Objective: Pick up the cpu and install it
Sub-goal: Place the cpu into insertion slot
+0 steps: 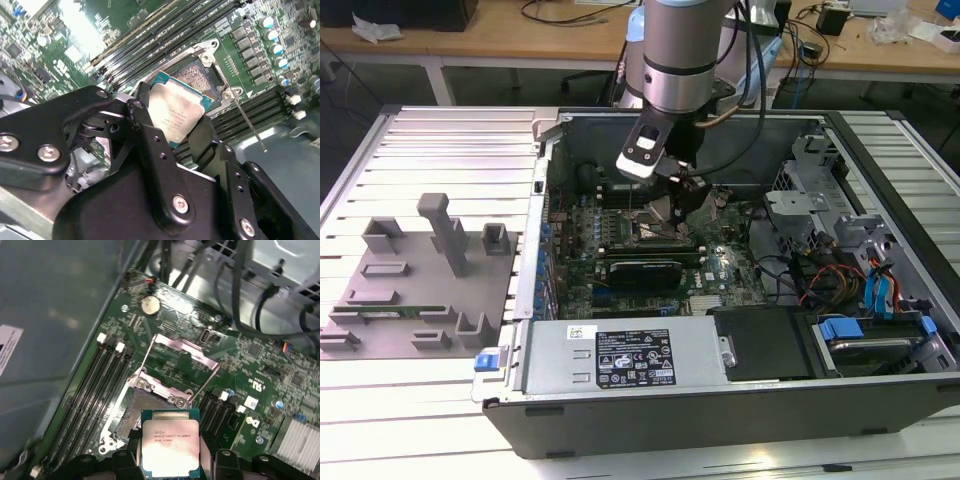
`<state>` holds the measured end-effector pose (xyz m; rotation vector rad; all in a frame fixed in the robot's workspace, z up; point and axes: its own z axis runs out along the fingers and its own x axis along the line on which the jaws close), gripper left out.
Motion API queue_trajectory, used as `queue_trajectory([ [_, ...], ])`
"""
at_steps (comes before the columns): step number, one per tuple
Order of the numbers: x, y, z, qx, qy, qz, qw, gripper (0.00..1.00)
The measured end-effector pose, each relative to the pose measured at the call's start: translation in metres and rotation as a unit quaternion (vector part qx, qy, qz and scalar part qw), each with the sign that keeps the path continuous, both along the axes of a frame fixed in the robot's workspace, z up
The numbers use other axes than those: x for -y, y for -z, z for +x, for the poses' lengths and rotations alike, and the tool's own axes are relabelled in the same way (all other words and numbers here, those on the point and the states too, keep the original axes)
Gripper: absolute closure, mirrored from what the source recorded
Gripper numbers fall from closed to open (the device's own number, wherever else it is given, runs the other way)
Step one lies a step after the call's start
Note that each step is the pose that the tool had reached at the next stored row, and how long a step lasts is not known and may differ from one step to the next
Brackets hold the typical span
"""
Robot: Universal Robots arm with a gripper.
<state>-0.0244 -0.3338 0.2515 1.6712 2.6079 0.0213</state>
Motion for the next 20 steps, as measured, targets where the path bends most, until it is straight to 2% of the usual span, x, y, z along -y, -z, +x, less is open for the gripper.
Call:
queue_trajectory([
  [2,0.0000,0.0002,0.0000,0.0000,0.023,0.0000,0.9997,0.45],
  [5,0.0000,0.0006,0.0000,0.0000,0.055,0.0000,0.9985,0.45],
  [7,0.0000,0.0008,0.0000,0.0000,0.083,0.0000,0.9965,0.45],
  [9,0.0000,0.0011,0.0000,0.0000,0.113,0.0000,0.9936,0.45],
  [11,0.0000,0.0013,0.0000,0.0000,0.131,0.0000,0.9914,0.45],
  [12,0.0000,0.0015,0.0000,0.0000,0.145,0.0000,0.9894,0.45],
  [14,0.0000,0.0017,0.0000,0.0000,0.161,0.0000,0.9870,0.45],
  [16,0.0000,0.0018,0.0000,0.0000,0.178,0.0000,0.9839,0.45],
  [18,0.0000,0.0021,0.0000,0.0000,0.202,0.0000,0.9793,0.45],
  [19,0.0000,0.0022,0.0000,0.0000,0.215,0.0000,0.9767,0.45],
  [20,0.0000,0.0023,0.0000,0.0000,0.222,0.0000,0.9750,0.45],
])
